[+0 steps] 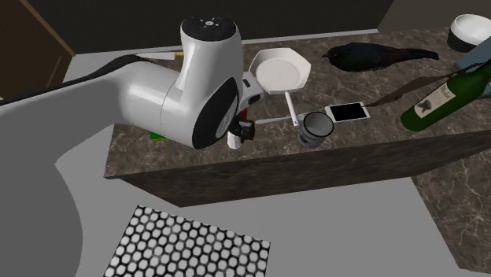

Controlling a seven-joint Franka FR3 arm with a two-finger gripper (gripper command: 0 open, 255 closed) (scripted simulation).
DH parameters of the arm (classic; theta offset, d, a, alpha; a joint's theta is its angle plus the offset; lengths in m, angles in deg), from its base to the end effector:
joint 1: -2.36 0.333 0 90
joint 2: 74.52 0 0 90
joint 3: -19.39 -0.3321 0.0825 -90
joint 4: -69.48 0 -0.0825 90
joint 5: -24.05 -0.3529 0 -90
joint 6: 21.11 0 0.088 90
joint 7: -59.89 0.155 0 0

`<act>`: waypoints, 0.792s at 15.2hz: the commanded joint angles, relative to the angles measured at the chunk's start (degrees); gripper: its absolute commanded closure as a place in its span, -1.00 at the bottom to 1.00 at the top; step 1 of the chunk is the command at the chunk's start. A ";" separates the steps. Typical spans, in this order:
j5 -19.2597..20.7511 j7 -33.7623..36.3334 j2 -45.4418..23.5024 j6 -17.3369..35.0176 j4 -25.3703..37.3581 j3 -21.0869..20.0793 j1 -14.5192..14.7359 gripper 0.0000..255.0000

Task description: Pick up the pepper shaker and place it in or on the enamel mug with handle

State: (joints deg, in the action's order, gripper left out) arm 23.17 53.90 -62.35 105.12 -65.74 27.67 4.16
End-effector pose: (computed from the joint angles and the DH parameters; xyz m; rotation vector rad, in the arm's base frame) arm 0.4452 -0.0501 0.4009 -3.1032 0.0231 -0.0893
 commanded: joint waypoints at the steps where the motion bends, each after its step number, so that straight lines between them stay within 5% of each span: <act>1: -1.04 -0.98 -4.16 2.91 2.02 0.29 0.29 -1.00; 12: -3.59 -3.05 -12.77 11.25 2.88 0.40 0.60 -1.00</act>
State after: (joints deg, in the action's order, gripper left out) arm 19.71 50.98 -74.78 115.80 -62.68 28.06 4.76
